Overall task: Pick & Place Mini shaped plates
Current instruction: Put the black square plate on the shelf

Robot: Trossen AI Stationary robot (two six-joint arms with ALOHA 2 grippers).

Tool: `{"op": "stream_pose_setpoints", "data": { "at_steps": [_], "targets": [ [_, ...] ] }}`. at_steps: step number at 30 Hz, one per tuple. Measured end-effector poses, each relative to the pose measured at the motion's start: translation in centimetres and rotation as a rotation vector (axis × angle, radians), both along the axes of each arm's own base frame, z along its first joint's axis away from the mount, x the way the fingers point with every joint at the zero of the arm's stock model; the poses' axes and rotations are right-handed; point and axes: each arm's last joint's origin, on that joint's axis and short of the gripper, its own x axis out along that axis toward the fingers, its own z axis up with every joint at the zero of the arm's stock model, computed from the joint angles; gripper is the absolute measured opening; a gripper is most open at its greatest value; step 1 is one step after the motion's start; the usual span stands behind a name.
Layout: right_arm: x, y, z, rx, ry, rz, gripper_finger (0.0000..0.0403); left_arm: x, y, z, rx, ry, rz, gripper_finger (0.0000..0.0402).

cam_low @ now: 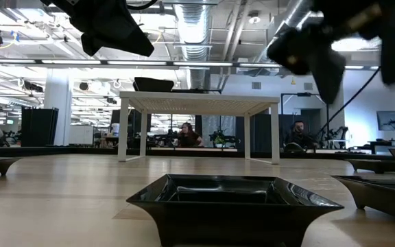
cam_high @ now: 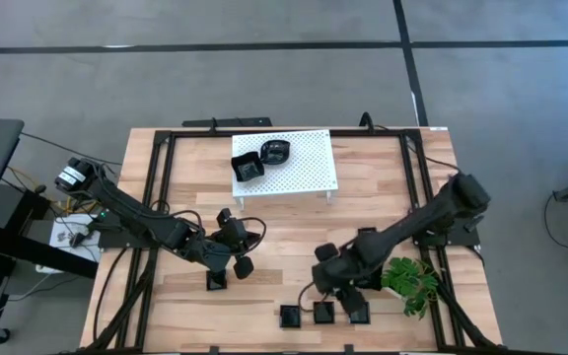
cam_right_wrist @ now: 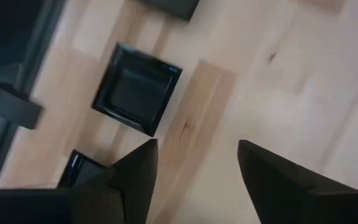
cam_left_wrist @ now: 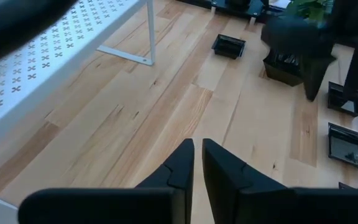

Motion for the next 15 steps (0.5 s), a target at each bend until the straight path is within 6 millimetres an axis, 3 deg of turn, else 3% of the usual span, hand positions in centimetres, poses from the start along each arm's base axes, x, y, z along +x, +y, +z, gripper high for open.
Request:
{"op": "stream_pose_setpoints", "data": {
  "at_steps": [7,15],
  "targets": [
    [1.4,1.9,-4.1,0.072,0.079,-0.037,0.0230,0.0,0.0,0.0,-0.010,0.005,-0.013,0.0035],
    [1.9,2.2,-6.4,0.126,0.184,-0.145,0.0193,0.0,0.0,0.0,-0.010,0.005,-0.013,0.0035]
  ]
}}
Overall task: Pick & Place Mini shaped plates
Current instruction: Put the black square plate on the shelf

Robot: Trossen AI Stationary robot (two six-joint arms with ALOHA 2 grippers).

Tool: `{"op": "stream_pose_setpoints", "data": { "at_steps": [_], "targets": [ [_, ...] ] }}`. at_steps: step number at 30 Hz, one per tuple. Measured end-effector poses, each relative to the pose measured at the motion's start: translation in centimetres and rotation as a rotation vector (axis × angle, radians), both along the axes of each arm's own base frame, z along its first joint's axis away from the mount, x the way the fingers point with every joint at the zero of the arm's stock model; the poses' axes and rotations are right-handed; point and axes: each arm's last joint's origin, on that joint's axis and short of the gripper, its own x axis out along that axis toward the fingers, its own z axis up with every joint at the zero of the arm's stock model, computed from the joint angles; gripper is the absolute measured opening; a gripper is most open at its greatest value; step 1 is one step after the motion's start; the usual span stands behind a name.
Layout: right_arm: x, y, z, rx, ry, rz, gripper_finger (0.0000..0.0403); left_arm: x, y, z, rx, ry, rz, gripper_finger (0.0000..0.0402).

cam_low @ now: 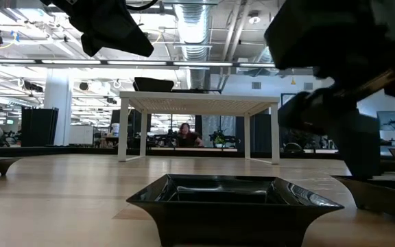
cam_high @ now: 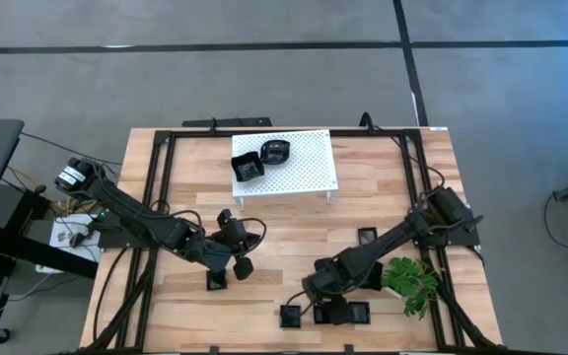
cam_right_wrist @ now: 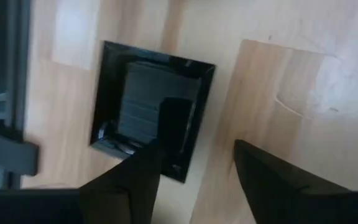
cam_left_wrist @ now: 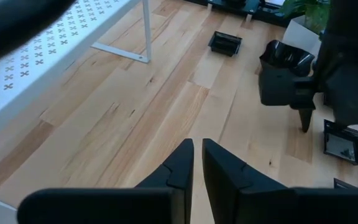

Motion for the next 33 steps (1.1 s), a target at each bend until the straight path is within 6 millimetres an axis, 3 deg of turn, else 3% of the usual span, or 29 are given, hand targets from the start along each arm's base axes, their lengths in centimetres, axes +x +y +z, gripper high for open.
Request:
{"op": "stream_pose_setpoints", "data": {
  "at_steps": [18,24,33],
  "targets": [
    [0.0,0.2,-0.2,0.011,-0.002,0.001,0.0009,0.0,0.0,0.0,0.006,0.002,-0.004,0.0035],
    [0.2,0.0,0.0,0.041,0.002,0.044,0.0015,0.0,0.0,0.0,0.006,0.002,-0.004,0.0035],
    [1.6,-1.4,2.9,-0.013,0.027,0.124,0.0005,0.0,0.0,0.0,0.006,0.002,-0.004,0.0035]
  ]
}}
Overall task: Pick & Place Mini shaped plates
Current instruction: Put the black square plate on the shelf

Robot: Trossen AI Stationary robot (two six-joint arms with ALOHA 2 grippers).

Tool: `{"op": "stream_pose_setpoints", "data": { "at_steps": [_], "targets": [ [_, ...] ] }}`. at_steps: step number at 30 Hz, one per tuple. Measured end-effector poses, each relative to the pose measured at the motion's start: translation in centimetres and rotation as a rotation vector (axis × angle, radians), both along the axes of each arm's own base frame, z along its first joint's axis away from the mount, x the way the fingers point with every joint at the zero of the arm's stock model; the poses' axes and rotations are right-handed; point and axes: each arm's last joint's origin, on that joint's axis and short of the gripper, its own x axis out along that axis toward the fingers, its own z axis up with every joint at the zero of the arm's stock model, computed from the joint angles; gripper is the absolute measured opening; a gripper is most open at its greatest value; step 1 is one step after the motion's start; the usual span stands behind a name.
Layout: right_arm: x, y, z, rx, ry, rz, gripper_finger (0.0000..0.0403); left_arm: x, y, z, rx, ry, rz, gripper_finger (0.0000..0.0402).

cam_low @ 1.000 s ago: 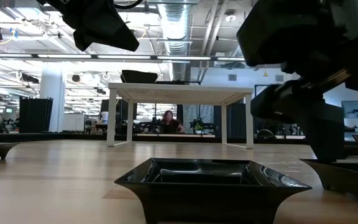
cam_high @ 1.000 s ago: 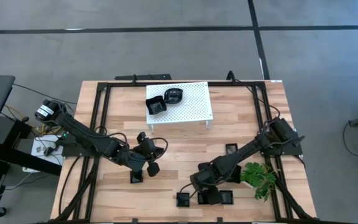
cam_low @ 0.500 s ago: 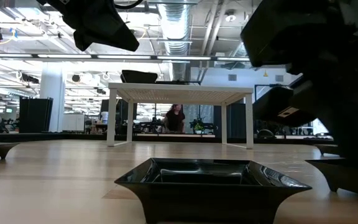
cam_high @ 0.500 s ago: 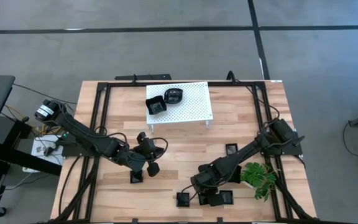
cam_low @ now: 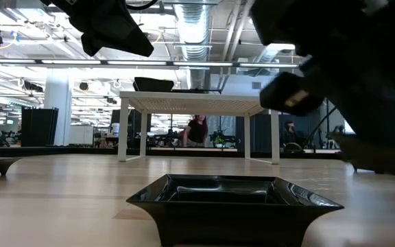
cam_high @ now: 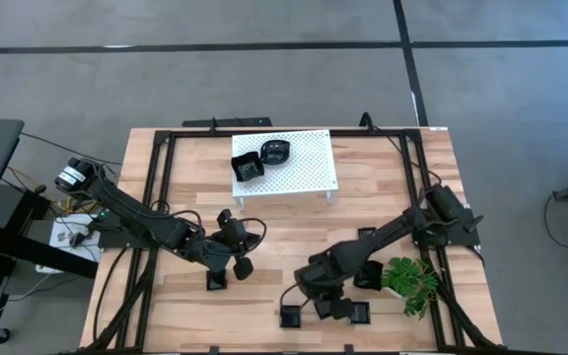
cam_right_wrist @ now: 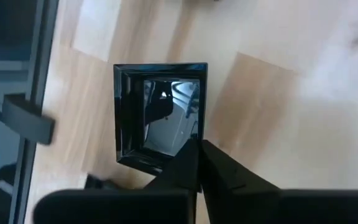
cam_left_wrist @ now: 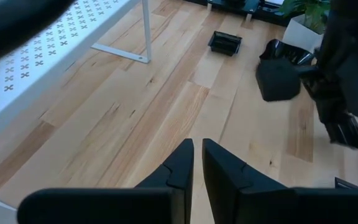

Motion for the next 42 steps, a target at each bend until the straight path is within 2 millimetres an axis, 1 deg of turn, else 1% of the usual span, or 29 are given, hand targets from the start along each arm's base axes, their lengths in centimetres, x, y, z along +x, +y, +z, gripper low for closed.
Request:
{"op": "stream_pose_setpoints", "data": {
  "at_steps": [5,9,13,16,20,23,26,29,31,33,35,38,40,42],
  "targets": [
    [0.6,-1.7,2.3,-0.050,0.048,0.061,0.0008,0.0,0.0,0.0,0.000,0.000,0.000,0.0035],
    [0.8,-3.6,4.6,-0.204,0.083,0.066,0.0003,0.0,0.0,0.0,0.000,0.000,0.000,0.0035],
    [0.1,-6.2,7.8,-0.351,0.039,0.042,0.0006,0.0,0.0,0.0,0.000,0.000,0.000,0.0035],
    [-1.1,-8.6,10.8,-0.412,-0.027,-0.003,0.0003,0.0,0.0,0.0,0.000,0.000,0.000,0.0035],
    [-2.9,-13.0,15.3,-0.511,-0.204,-0.096,0.0002,0.0,0.0,0.0,0.001,0.001,0.000,0.0035],
    [-3.8,-16.8,18.0,-0.516,-0.333,-0.239,0.0005,0.0,0.0,0.0,0.001,0.000,0.000,0.0035],
    [-4.7,-20.9,19.6,-0.504,-0.416,-0.430,0.0005,0.0,0.0,0.0,0.000,0.000,0.000,0.0035],
    [-5.5,-24.9,19.8,-0.438,-0.407,-0.611,0.0005,0.0,0.0,0.0,0.000,0.000,0.000,0.0035],
    [-5.9,-27.2,19.3,-0.389,-0.369,-0.688,0.0005,0.0,0.0,0.0,0.000,0.000,0.000,0.0035],
    [-6.0,-29.1,18.4,-0.336,-0.322,-0.724,0.0005,0.0,0.0,0.0,0.000,0.000,0.000,0.0035],
    [-5.7,-30.8,17.3,-0.269,-0.287,-0.750,0.0004,0.0,0.0,0.0,0.000,0.000,0.000,0.0035],
    [-5.0,-32.7,15.6,-0.191,-0.253,-0.771,0.0005,0.0,0.0,0.0,0.000,0.000,0.000,0.0035],
    [-4.5,-33.6,14.3,-0.174,-0.219,-0.778,0.0005,0.0,0.0,0.0,0.000,0.000,0.000,0.0035],
    [-4.1,-34.2,13.3,-0.167,-0.198,-0.746,0.0005,0.0,0.0,0.0,0.000,0.000,0.000,0.0035]
  ]
}}
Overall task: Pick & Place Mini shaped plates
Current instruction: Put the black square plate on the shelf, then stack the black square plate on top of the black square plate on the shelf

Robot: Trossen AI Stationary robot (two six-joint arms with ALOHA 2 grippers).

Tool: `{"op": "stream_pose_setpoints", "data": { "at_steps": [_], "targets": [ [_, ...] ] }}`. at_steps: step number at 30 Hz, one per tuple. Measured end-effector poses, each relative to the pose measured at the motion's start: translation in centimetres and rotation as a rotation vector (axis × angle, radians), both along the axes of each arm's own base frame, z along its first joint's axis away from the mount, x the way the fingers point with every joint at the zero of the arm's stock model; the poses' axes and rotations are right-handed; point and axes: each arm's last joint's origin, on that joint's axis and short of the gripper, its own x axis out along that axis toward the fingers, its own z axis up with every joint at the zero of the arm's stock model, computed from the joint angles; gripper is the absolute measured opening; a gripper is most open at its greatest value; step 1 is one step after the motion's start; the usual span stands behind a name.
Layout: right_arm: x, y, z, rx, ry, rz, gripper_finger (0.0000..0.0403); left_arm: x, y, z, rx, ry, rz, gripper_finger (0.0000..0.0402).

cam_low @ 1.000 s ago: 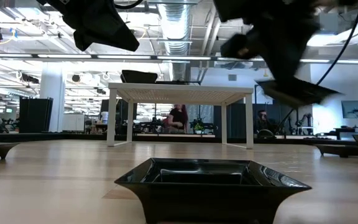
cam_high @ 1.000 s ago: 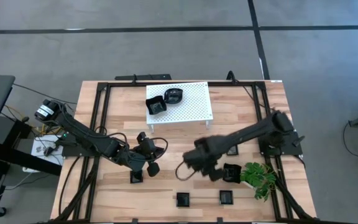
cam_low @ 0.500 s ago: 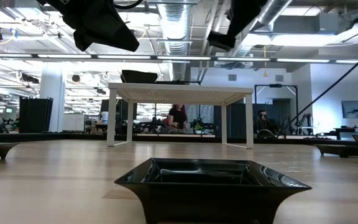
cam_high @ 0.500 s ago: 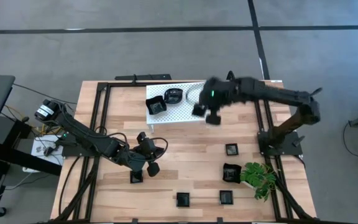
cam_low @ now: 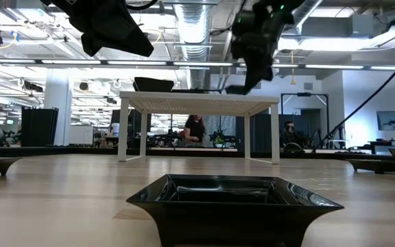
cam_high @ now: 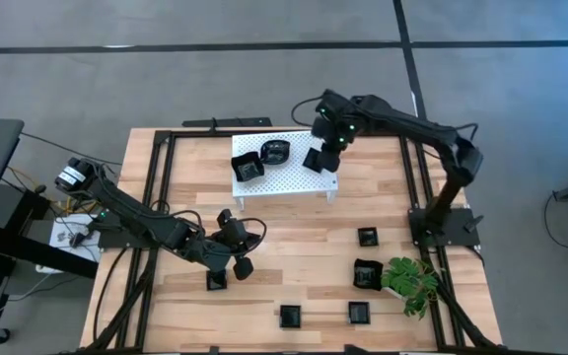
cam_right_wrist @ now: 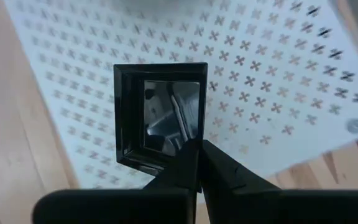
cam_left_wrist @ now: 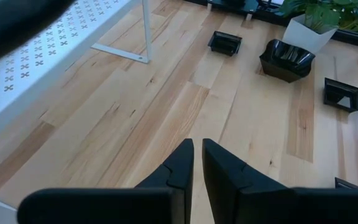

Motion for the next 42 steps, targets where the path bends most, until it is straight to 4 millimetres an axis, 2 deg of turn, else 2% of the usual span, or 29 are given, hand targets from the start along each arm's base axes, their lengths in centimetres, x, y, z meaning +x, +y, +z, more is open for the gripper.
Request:
{"op": "stream_pose_setpoints", "data": {
  "at_steps": [4,8,19,24,28,31,34,39,42],
  "targets": [
    [0.5,-0.6,-1.3,0.012,0.024,0.079,0.0005,0.0,0.0,0.0,0.000,0.000,0.000,0.0035],
    [0.9,-0.7,-1.7,0.003,0.020,0.108,0.0010,0.0,0.0,0.0,0.000,0.000,0.000,0.0035],
    [0.9,-0.7,-1.5,-0.041,0.011,0.172,0.0049,0.0,0.0,0.0,0.000,0.000,0.000,0.0035],
    [1.5,-0.7,-1.5,-0.076,-0.025,0.178,0.0067,0.0,0.0,0.0,0.000,0.000,0.000,0.0035],
    [1.8,-0.2,-0.6,-0.080,-0.025,0.184,0.0072,0.0,0.0,0.0,0.000,0.000,0.000,0.0035],
    [2.0,0.8,0.9,-0.077,0.000,0.169,0.0072,0.0,0.0,0.0,0.000,0.000,0.000,0.0035],
    [2.1,2.6,2.7,-0.063,0.036,0.210,0.0072,0.0,0.0,0.0,0.000,0.000,0.000,0.0035],
    [2.0,7.1,5.8,-0.069,0.023,0.328,0.0072,0.0,0.0,0.0,0.000,0.000,0.000,0.0035],
    [0.5,10.1,8.3,-0.092,-0.047,0.376,0.0072,0.0,0.0,0.0,0.000,0.000,0.000,0.0035]
  ]
}}
